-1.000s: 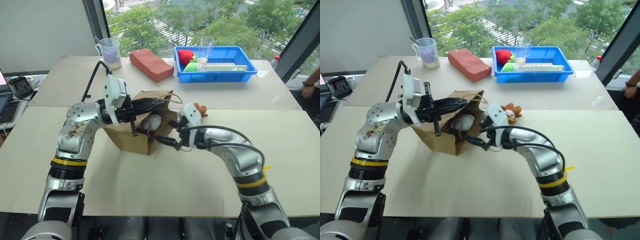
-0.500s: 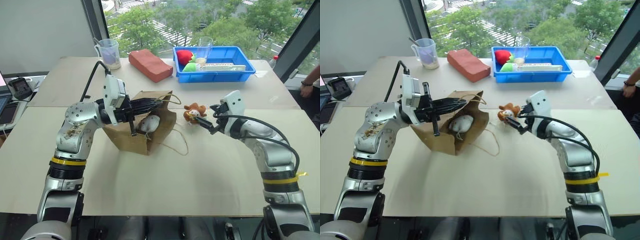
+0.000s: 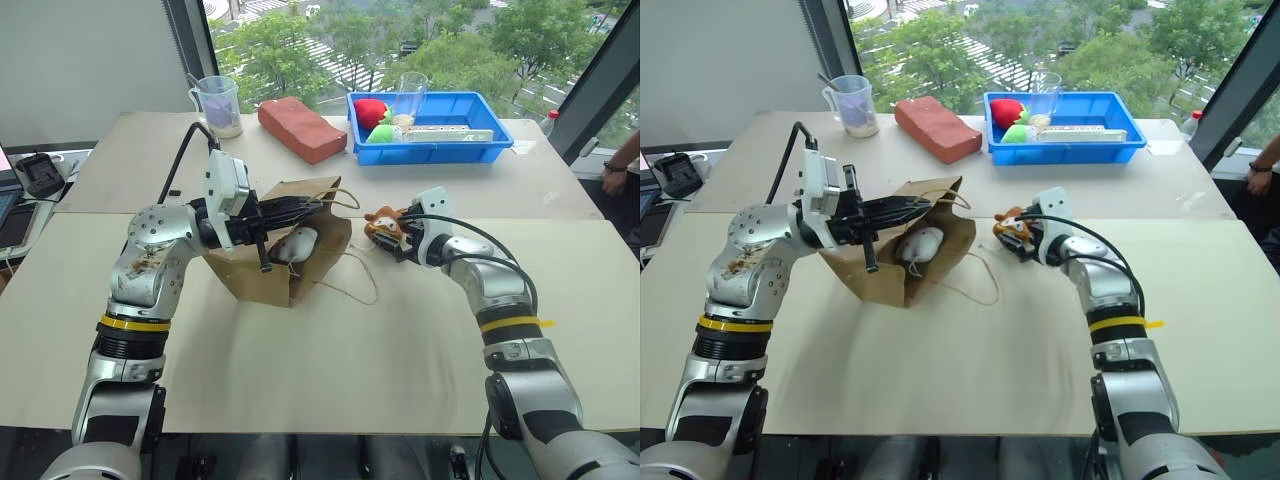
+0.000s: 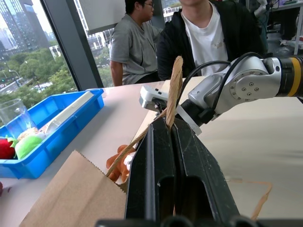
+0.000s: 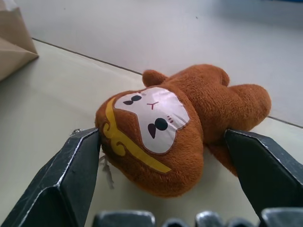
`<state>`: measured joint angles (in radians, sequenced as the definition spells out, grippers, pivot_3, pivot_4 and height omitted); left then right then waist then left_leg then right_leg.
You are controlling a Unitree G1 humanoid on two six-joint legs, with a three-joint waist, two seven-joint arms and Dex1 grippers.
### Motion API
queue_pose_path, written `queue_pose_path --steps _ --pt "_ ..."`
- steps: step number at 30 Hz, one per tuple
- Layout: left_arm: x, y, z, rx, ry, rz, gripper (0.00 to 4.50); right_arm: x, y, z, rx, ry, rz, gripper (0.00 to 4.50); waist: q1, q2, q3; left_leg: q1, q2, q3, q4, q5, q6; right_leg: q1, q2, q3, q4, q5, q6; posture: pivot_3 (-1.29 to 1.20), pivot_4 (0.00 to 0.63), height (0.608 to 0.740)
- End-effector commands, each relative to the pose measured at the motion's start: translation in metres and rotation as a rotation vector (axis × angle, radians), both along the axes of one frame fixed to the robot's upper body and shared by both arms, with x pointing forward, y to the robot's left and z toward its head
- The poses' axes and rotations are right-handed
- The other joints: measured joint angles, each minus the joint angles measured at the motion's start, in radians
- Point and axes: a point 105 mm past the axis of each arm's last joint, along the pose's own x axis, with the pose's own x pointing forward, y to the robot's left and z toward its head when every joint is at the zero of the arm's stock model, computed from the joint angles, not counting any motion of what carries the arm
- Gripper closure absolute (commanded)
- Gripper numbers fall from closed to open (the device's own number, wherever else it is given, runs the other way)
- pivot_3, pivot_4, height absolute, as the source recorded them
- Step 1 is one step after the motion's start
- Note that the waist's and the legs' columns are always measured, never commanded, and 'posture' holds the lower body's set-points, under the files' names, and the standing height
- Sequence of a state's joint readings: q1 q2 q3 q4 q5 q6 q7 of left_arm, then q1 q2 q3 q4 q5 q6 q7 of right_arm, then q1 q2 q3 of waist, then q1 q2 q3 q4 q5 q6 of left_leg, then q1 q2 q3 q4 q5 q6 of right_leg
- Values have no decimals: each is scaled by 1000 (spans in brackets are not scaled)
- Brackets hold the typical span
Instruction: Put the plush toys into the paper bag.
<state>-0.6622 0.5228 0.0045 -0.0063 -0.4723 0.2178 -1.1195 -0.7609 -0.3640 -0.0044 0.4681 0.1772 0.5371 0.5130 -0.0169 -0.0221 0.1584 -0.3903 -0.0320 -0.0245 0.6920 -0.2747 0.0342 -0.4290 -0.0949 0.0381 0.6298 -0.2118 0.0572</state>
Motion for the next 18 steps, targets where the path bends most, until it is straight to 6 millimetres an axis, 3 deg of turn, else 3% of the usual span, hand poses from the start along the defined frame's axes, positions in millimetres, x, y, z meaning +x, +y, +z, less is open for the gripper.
queue_pose_path --steps 1,3,4,9,16,18 --pt "-6 2 12 -6 -61 2 4500 3 1 5 -23 -23 -5 8 -1 0 0 0 0 0 0 0 0 0 0 0 0 0 0 0 150 740" --pt "-6 1 12 -6 -62 2 4500 4 6 5 -13 -32 0 8 -3 0 0 0 0 0 0 0 0 0 1 0 0 0 0 0 150 740" --pt "-6 1 12 -6 -63 1 4500 5 8 6 -5 -37 0 255 -4 0 0 0 0 0 0 0 0 0 1 0 0 0 0 0 150 740" --pt "-6 0 12 -3 -64 -3 4500 6 13 11 -16 -72 20 1889 -8 0 0 1 0 0 0 0 0 0 1 0 0 0 0 0 150 740" --pt "-6 1 9 -1 -60 4 4500 -2 2 23 -49 -163 56 4256 -6 0 0 0 0 0 -1 0 0 0 1 0 0 0 0 0 150 740" --pt "-6 2 9 -1 -59 6 4500 -8 0 32 -53 -197 94 4475 -3 0 0 0 0 0 -1 0 0 0 1 0 0 0 0 0 150 740"
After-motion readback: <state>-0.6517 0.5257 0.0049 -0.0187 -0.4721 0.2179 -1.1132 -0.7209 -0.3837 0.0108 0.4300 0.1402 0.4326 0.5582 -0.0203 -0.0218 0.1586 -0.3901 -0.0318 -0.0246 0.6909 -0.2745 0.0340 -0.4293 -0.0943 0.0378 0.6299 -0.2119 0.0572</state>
